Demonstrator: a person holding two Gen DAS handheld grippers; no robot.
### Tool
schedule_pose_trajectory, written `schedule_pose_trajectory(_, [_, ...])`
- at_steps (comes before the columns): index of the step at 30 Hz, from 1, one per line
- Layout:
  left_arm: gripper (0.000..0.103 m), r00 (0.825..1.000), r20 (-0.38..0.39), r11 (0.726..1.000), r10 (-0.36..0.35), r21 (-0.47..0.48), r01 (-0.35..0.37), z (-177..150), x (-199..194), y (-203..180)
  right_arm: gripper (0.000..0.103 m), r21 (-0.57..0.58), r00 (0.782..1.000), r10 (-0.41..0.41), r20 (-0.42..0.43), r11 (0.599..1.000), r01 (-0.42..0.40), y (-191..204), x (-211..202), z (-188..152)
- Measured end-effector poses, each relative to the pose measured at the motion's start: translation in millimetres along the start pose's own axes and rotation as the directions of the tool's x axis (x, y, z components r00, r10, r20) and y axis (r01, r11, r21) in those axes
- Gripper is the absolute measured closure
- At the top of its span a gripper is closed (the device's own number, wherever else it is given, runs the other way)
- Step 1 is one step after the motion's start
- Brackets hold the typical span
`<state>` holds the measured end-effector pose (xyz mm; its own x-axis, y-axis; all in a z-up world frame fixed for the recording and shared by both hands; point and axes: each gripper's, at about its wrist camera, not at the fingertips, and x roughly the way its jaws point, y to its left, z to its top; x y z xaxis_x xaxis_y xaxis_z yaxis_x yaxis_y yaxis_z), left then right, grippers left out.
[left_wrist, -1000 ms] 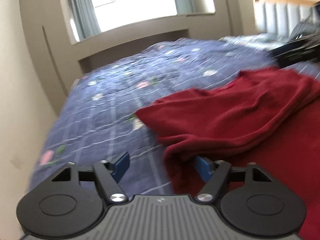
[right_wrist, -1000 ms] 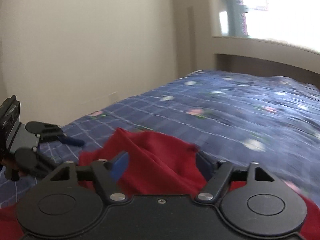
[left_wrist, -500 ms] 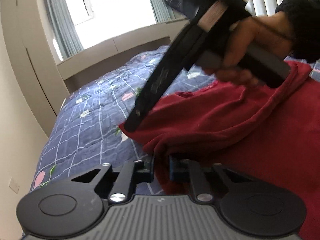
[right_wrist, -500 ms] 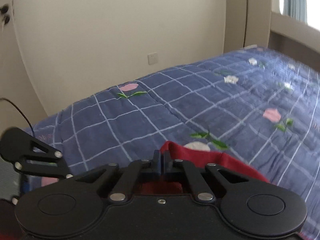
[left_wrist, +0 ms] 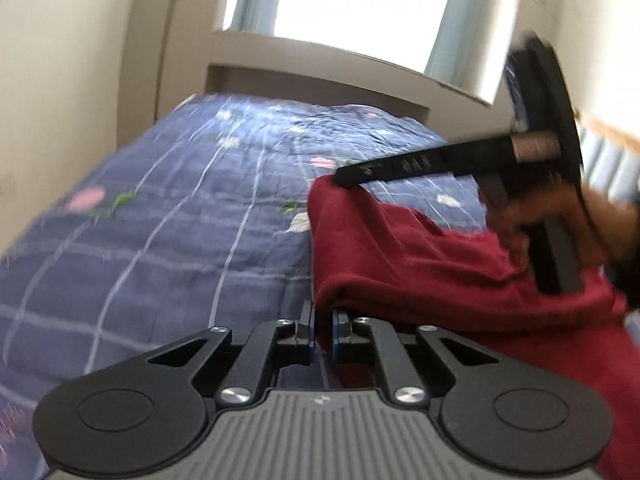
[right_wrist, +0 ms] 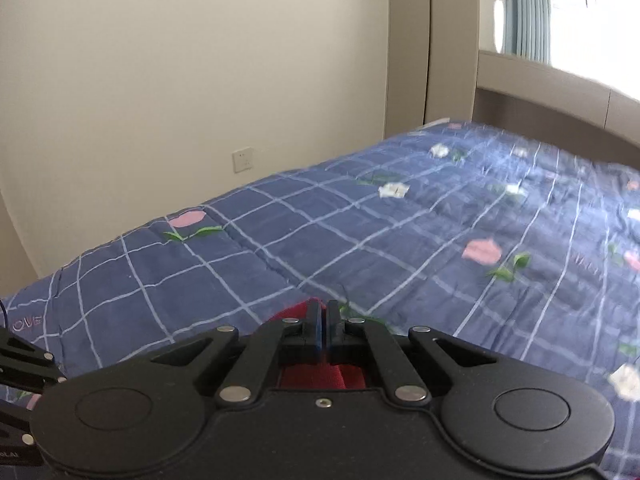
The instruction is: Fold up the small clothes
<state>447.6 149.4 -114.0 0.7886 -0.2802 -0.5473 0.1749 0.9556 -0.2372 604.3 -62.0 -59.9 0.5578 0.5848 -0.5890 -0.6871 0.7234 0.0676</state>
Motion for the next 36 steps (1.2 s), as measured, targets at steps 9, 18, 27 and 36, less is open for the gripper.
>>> schedule_pose_trajectory(9, [0.020,0.999,-0.025,0.998,0.044,-0.040,-0.045,-3,-21,4,0.023,0.038,0.998,-0.019,0.068,0.999,0.016,-20,-61,-28])
schedule_pose_trajectory(18, [0.000,0.990,0.033,0.987,0.137,-0.091,-0.133,25,-31,0,0.001,-0.076,0.875,-0.480,0.067,0.872,0.484,-37,-171,-131])
schedule_pose_trajectory(27, [0.004,0.936,-0.031,0.933,0.351,-0.069,-0.352,54,71,-17,0.001,0.000,0.703,-0.711,0.029,0.703,0.711,-63,-200,-189])
schedule_pose_trajectory(36, [0.005,0.905,-0.041,0.902,0.424,-0.074,-0.426,36,86,-13,0.001,0.114,0.644,-0.765,0.003,0.640,0.760,-82,-209,-208])
